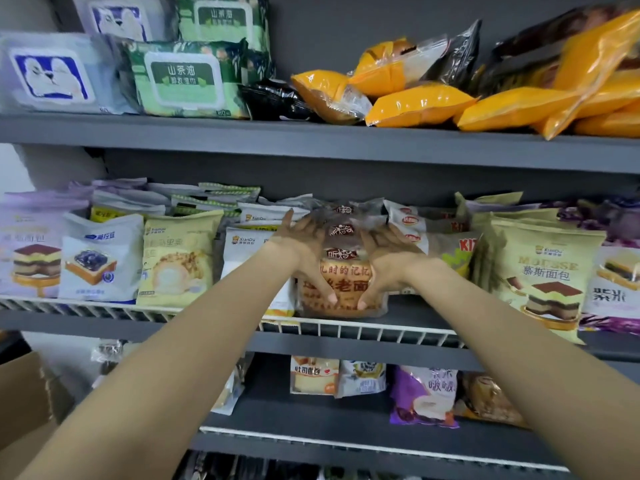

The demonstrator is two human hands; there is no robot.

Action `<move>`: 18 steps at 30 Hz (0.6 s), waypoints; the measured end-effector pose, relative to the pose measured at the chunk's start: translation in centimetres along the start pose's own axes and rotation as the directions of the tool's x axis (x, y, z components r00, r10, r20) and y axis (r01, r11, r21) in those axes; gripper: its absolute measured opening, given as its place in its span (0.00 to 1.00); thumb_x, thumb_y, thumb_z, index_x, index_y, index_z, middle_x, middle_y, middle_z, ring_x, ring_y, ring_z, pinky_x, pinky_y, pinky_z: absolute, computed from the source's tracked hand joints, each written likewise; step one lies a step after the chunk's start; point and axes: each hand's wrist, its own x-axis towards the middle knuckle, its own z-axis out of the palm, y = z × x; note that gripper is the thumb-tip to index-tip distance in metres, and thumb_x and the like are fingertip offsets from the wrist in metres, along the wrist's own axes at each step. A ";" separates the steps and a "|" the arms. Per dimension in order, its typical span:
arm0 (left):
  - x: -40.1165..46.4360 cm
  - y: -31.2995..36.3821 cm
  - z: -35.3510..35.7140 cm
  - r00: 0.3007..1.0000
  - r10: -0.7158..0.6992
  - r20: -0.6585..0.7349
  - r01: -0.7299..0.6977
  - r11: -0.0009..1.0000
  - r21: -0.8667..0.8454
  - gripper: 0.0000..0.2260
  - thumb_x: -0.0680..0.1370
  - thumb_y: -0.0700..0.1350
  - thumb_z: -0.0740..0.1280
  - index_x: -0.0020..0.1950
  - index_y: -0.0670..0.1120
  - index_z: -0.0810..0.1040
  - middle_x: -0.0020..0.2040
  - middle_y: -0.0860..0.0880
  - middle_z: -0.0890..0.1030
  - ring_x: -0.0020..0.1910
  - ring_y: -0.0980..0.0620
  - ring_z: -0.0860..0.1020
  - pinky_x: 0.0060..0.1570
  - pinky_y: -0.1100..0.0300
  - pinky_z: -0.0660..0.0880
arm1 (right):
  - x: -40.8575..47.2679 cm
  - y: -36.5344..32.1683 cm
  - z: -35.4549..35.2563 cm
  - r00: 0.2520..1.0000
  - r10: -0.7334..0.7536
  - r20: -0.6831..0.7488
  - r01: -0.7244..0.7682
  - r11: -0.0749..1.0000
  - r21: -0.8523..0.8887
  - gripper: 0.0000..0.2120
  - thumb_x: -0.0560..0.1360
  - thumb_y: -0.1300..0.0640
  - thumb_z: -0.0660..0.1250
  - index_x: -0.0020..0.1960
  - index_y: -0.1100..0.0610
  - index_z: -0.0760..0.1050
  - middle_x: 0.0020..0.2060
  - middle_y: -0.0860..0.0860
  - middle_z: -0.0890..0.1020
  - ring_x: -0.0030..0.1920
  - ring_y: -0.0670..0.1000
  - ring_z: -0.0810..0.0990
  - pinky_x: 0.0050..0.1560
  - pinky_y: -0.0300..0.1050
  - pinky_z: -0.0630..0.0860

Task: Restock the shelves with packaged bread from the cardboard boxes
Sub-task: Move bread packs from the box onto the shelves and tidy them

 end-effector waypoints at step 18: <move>-0.5 -1.1 0.4 0.921 -0.348 -0.172 0.192 0.793 -0.578 0.26 0.81 0.59 0.46 0.65 0.45 0.74 0.65 0.41 0.73 0.66 0.43 0.69 0.66 0.47 0.62 | -0.1 -0.7 0.4 0.999 0.037 -0.022 -0.036 0.998 0.043 0.52 0.62 0.40 0.76 0.75 0.58 0.55 0.74 0.57 0.62 0.73 0.58 0.60 0.73 0.51 0.58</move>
